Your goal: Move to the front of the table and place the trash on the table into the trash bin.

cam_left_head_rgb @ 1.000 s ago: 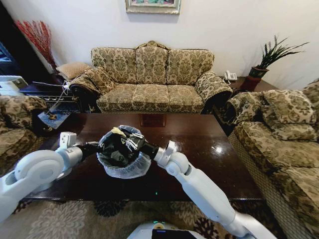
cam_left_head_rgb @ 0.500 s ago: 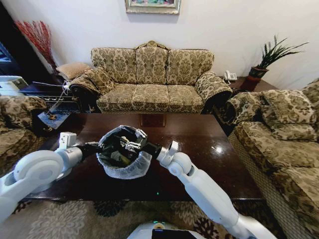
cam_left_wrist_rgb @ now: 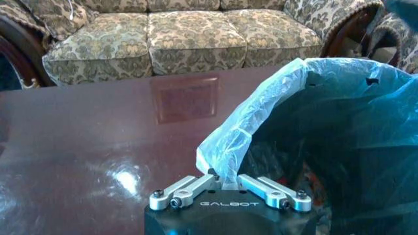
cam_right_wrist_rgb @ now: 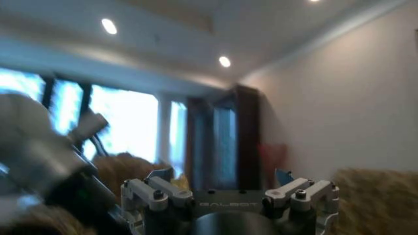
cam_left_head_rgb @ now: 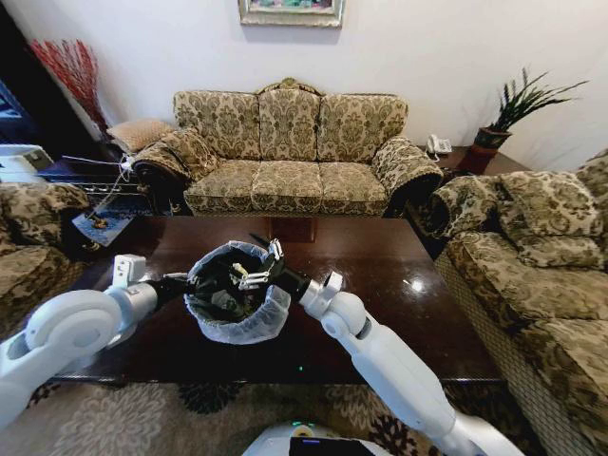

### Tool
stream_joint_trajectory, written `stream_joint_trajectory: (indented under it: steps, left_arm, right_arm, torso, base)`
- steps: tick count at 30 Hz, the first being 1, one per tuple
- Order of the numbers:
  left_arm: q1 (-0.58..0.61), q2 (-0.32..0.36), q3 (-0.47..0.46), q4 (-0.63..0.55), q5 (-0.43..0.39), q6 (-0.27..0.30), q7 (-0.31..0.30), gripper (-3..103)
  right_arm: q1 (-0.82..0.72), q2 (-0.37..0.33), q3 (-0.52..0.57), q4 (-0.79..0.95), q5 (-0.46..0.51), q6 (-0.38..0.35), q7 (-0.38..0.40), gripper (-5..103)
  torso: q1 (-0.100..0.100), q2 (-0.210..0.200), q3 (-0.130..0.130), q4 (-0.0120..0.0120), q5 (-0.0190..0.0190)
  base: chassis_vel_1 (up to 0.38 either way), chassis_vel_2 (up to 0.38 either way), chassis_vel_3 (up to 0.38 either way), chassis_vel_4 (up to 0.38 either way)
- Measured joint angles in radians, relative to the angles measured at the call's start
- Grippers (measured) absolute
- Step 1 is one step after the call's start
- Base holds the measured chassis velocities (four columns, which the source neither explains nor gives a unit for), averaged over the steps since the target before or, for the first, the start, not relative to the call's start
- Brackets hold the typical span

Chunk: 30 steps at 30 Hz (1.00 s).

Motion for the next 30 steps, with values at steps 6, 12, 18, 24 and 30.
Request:
stream_joint_trajectory:
  steps: [6, 12, 18, 24, 30]
  left_arm:
    - [-0.007, 0.019, -0.001, 0.009, 0.002, 0.0, 0.0, 0]
    - [-0.009, 0.018, -0.001, 0.016, 0.002, 0.0, 0.0, 0]
    - [0.002, -0.038, -0.012, 0.036, 0.0, 0.005, -0.054, 0]
    - [0.035, -0.13, -0.097, 0.054, -0.016, 0.014, -0.204, 0]
    - [0.123, -0.291, -0.241, 0.066, 0.0, -0.009, -0.259, 0]
  right_arm:
    - [-0.004, -0.012, -0.005, 0.048, 0.043, -0.132, 0.079, 100]
    - [0.0, -0.018, 0.001, 0.052, 0.046, -0.111, 0.057, 100]
    - [-0.038, -0.022, 0.061, 0.065, 0.044, -0.009, 0.078, 100]
    - [-0.166, -0.02, 0.216, 0.103, -0.003, -0.081, 0.229, 100]
    - [-0.27, -0.018, 0.326, 0.118, -0.042, -0.04, 0.257, 100]
  torso:
    - [0.0, 0.0, 0.0, -0.0002, 0.0001]
    - [0.0, 0.0, 0.0, -0.0001, 0.0]
    - [0.0, 0.0, 0.0, -0.0001, -0.0001]
    - [0.0, 0.0, 0.0, -0.0003, 0.0002]
    - [0.0, 0.0, 0.0, -0.0003, -0.0001]
  base:
    - [0.0, 0.0, 0.0, 0.0]
    - [0.0, 0.0, 0.0, 0.0]
    - [0.0, 0.0, 0.0, 0.0]
    - [0.0, 0.0, 0.0, 0.0]
    - [0.0, 0.0, 0.0, 0.0]
